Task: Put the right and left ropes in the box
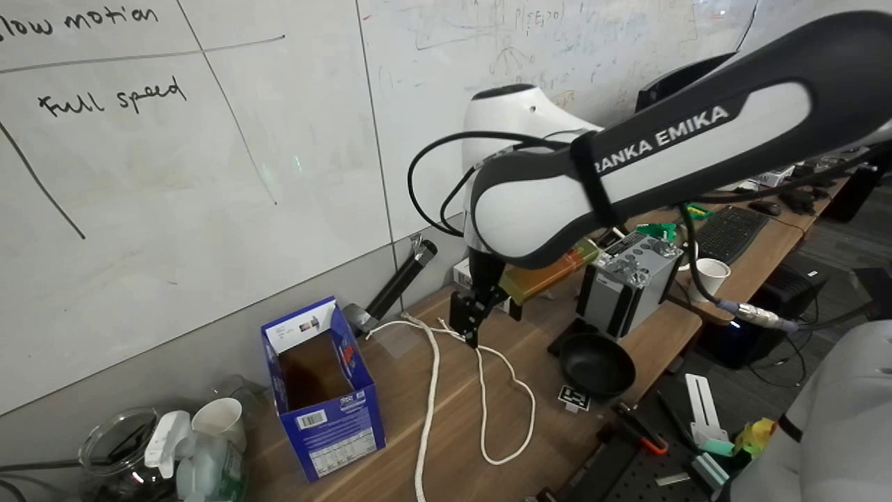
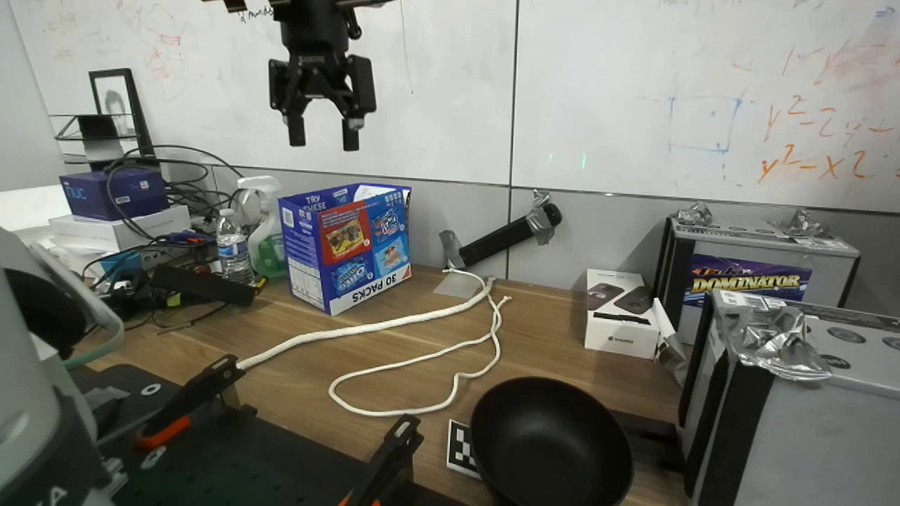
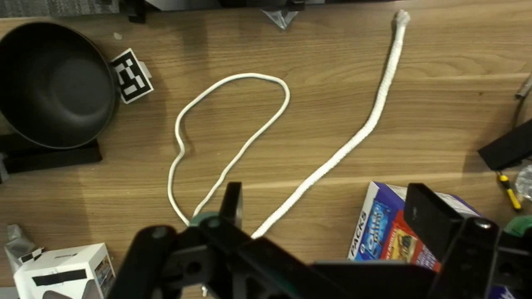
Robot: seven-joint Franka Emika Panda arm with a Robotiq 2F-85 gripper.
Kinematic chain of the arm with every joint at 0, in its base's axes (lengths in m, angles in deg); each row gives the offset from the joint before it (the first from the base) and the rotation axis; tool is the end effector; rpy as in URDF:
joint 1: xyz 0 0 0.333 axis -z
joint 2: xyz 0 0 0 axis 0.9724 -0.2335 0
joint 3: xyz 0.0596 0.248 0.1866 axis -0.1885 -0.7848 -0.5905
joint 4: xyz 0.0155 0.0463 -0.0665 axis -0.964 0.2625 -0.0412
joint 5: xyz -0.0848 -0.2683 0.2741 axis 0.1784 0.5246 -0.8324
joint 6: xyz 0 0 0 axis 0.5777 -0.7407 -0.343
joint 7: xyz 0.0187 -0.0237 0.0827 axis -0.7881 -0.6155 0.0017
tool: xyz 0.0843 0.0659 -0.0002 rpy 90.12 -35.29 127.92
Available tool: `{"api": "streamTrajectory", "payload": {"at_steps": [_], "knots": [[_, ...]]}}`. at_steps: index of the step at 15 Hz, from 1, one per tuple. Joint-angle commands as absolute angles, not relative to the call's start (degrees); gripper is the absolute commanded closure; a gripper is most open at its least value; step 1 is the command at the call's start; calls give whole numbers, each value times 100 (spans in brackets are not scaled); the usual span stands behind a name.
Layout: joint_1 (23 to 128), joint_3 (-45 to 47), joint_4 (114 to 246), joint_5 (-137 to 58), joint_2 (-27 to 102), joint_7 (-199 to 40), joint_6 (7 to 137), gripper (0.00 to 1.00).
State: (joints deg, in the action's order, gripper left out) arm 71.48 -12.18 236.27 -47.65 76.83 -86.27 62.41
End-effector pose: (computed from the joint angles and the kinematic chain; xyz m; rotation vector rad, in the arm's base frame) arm 0.3854 0.0998 0.3869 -3.1363 0.0269 0.0400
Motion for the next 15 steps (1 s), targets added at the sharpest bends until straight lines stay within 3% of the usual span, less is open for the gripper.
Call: {"api": "streamTrajectory", "payload": {"at_steps": [1, 8, 15], "knots": [[7358, -1002, 23673, -4197, 6910, -8100, 6935, 0], [7707, -491, 23690, -3063, 5370, -7319, 8966, 0], [7836, -158, 22935, -2881, 3805, -6768, 9890, 0]]}}
